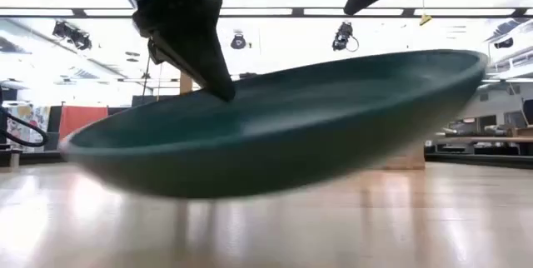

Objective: Place and stack plates onto a shelf
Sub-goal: Stack the large black plate on top of the large black plate on the shelf

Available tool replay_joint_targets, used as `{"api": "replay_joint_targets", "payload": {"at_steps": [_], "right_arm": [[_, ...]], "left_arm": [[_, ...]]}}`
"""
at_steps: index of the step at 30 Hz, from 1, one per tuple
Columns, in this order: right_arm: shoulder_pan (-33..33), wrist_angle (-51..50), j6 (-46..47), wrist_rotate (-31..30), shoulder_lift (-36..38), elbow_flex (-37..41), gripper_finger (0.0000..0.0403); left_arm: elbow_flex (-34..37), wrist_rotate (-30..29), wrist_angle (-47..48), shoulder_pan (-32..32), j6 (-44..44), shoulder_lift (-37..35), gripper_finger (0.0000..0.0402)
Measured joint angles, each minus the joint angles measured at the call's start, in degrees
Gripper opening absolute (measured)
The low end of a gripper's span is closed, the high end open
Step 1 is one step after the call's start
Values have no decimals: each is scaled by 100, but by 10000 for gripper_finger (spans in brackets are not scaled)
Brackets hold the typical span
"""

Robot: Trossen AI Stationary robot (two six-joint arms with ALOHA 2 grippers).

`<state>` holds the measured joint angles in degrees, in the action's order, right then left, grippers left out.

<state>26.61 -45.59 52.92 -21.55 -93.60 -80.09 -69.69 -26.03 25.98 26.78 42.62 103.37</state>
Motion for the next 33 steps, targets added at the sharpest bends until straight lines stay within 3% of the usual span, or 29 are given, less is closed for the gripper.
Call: {"api": "replay_joint_targets", "payload": {"at_steps": [22,33], "right_arm": [[-357,-320,-47,2,2,267,217],[-437,1250,-43,368,2,1239,215]], "left_arm": [[-15,-395,170,-498,-151,-190,12],[-17,-399,172,-537,-150,-190,13]]}}
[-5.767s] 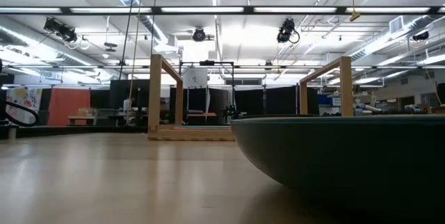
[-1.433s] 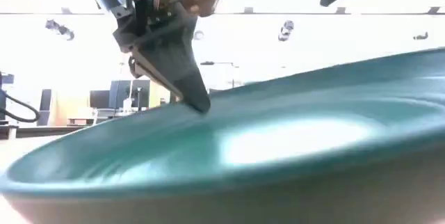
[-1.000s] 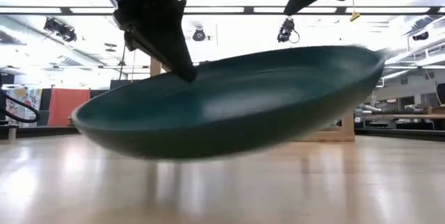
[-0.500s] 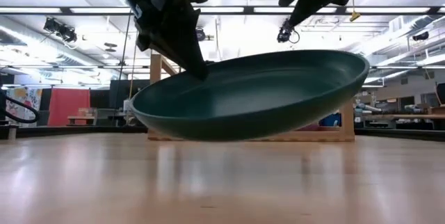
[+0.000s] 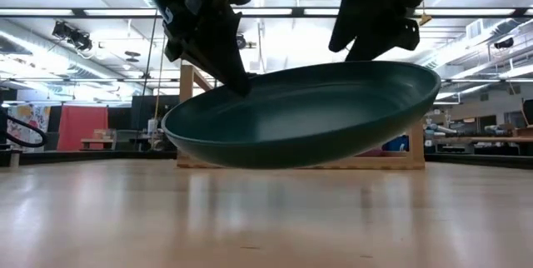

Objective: Place and stack plates onto a shelf
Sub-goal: Stack the large black plate on top of the large black plate on the shelf

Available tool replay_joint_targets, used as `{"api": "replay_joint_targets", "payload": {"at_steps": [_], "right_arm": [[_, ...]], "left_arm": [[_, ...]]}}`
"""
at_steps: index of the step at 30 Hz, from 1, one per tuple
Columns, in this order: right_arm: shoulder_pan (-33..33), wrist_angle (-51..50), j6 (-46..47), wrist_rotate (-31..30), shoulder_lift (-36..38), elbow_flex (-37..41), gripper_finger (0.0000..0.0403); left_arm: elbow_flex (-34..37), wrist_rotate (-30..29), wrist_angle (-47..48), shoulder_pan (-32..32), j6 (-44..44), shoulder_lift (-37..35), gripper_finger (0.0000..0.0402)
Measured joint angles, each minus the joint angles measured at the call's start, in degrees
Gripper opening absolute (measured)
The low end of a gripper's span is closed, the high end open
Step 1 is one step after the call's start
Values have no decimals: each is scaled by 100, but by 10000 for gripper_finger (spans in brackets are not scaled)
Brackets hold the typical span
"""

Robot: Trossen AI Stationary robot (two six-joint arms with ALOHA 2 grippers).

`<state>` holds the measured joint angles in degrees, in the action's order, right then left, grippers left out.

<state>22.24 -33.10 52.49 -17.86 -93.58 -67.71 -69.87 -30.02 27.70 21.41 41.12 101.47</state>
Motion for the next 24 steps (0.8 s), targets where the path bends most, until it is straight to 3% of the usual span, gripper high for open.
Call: {"api": "replay_joint_targets", "payload": {"at_steps": [8,24], "right_arm": [[0,6,-2,-5,0,73,190],[-37,-84,-15,91,0,73,61]], "left_arm": [[0,2,0,-35,4,0,13],[-2,22,-240,-31,11,0,13]]}}
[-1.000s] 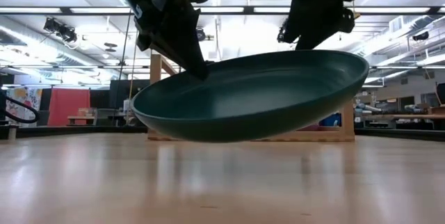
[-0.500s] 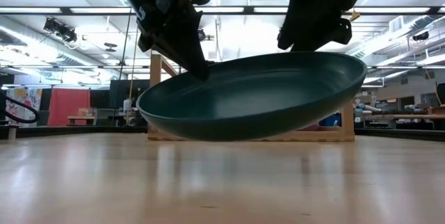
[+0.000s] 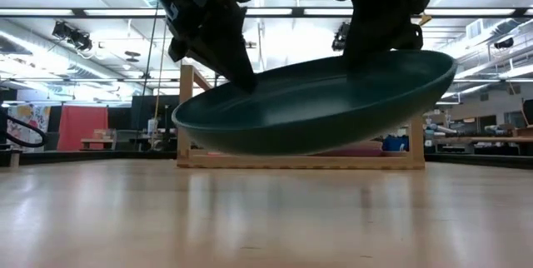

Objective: Place and stack plates onto a shelf
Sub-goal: Stack the large black plate on top of the large black plate on the shelf

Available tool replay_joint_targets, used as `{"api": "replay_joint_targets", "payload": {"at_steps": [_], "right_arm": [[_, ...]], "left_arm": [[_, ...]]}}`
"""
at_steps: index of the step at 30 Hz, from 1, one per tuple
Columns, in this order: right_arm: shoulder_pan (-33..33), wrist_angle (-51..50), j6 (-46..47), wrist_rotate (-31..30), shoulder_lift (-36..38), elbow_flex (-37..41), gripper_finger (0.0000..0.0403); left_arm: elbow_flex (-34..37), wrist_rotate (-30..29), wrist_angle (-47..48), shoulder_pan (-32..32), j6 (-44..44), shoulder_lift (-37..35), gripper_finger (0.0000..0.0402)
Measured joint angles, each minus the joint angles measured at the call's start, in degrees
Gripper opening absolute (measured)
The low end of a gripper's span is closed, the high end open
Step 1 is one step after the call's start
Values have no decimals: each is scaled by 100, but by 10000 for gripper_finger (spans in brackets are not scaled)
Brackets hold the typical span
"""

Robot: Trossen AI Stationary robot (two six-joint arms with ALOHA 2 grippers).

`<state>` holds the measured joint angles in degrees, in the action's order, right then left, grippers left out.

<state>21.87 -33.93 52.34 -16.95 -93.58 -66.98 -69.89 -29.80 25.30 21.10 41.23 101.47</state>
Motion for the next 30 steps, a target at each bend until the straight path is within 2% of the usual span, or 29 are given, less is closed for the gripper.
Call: {"api": "replay_joint_targets", "payload": {"at_steps": [5,13,20,30], "right_arm": [[-8,-83,24,-7,-5,4,15],[-37,-13,22,-1,-7,4,20],[-65,-10,-5,7,-7,4,13],[-355,-233,-445,14,0,-52,12]], "left_arm": [[-10,291,-47,-7,25,-6,24],[-15,371,-70,-9,-45,-11,56],[-13,459,-140,3,-595,-50,71],[0,592,479,-4,-859,-827,73]]}}
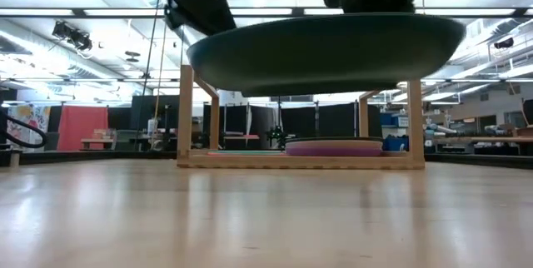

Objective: Place and stack plates onto a shelf
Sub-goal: Stack the large black plate on top of the large black plate on the shelf

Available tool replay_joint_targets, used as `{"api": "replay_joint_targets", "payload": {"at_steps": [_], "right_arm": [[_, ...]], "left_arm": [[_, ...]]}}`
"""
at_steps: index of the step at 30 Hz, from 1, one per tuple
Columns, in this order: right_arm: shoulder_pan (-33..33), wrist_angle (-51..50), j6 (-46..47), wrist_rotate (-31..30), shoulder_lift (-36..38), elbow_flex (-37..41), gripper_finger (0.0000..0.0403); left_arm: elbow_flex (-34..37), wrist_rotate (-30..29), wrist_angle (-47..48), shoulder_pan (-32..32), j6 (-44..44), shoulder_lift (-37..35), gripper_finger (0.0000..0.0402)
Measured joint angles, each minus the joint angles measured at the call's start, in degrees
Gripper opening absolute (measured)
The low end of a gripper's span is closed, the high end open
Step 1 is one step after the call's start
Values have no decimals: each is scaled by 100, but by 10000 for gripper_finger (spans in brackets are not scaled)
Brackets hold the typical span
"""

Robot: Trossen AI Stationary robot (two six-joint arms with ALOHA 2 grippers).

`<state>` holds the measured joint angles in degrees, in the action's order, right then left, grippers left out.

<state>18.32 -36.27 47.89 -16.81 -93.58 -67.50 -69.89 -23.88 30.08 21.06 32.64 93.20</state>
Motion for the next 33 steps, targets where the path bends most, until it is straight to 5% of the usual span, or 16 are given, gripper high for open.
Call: {"api": "replay_joint_targets", "payload": {"at_steps": [15,21,25,33], "right_arm": [[-1191,-1471,-1723,214,2,-1307,12],[-1922,-2191,-2645,216,2,-1948,13],[-2566,-2339,-3282,278,2,-2033,13],[-3995,-2295,-4035,641,2,-1789,13]], "left_arm": [[-2,-185,1689,544,-979,-2053,73],[42,-1295,2353,1189,-888,-3013,73],[635,-1938,2187,1673,-740,-3681,73],[2271,-1998,693,2089,-691,-4758,73]]}}
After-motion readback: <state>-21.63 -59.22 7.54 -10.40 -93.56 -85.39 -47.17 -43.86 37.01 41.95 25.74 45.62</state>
